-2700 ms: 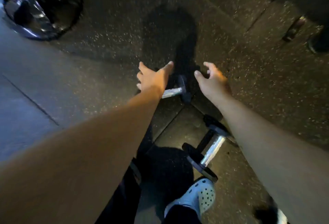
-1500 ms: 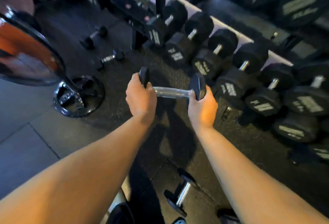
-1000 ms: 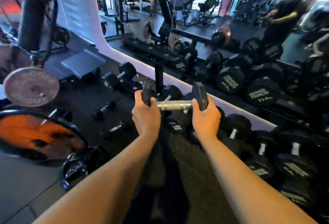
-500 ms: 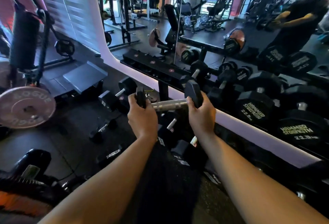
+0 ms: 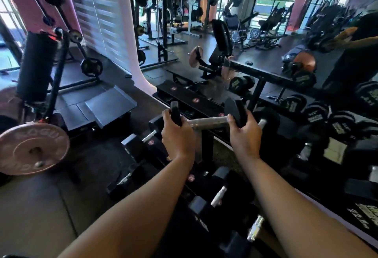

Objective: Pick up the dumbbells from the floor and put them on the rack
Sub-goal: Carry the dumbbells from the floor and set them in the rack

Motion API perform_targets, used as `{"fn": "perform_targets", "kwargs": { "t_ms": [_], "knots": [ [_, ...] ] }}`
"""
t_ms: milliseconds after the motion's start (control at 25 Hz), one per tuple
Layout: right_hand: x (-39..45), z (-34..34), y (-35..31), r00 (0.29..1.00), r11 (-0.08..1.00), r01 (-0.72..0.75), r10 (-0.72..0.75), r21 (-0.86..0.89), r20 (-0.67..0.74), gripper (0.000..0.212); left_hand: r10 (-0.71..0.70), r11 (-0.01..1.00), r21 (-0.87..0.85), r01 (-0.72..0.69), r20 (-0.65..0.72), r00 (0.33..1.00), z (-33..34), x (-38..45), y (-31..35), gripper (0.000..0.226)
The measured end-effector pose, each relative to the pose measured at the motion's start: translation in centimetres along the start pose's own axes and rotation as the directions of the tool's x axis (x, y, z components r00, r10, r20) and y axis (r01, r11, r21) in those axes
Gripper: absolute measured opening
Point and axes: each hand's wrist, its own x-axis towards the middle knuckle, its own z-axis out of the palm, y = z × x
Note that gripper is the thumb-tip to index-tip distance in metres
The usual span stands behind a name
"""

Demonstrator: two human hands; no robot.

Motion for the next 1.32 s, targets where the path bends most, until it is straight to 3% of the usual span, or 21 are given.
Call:
{"fn": "perform_targets", "kwargs": {
  "t_ms": [280,800,960,1320],
  "knots": [
    [13.7,10.5,3.6,0.999,0.999,0.042,-0.042,0.022,0.006,0.031,-0.029,1.0,0.004,0.03,-0.061,0.998,9.9,13.3,0.1,0.018],
    [33.5,27.2,10.7,0.962,0.99,0.134,-0.122,-0.033,0.244,0.036,-0.202,0.978,-0.099,0.185,-0.212,0.956,24.0,30.8,-3.1,0.031],
    [37.4,33.6,12.5,0.938,0.99,0.138,-0.133,0.006,0.321,0.037,-0.246,0.968,-0.11,0.226,-0.229,0.942,26.3,36.9,-5.3,0.032],
    [45.9,49.1,17.2,0.868,0.979,0.162,-0.08,-0.126,0.491,0.037,-0.412,0.91,-0.07,0.409,-0.262,0.873,33.1,52.0,-14.1,0.03]
  ]
}}
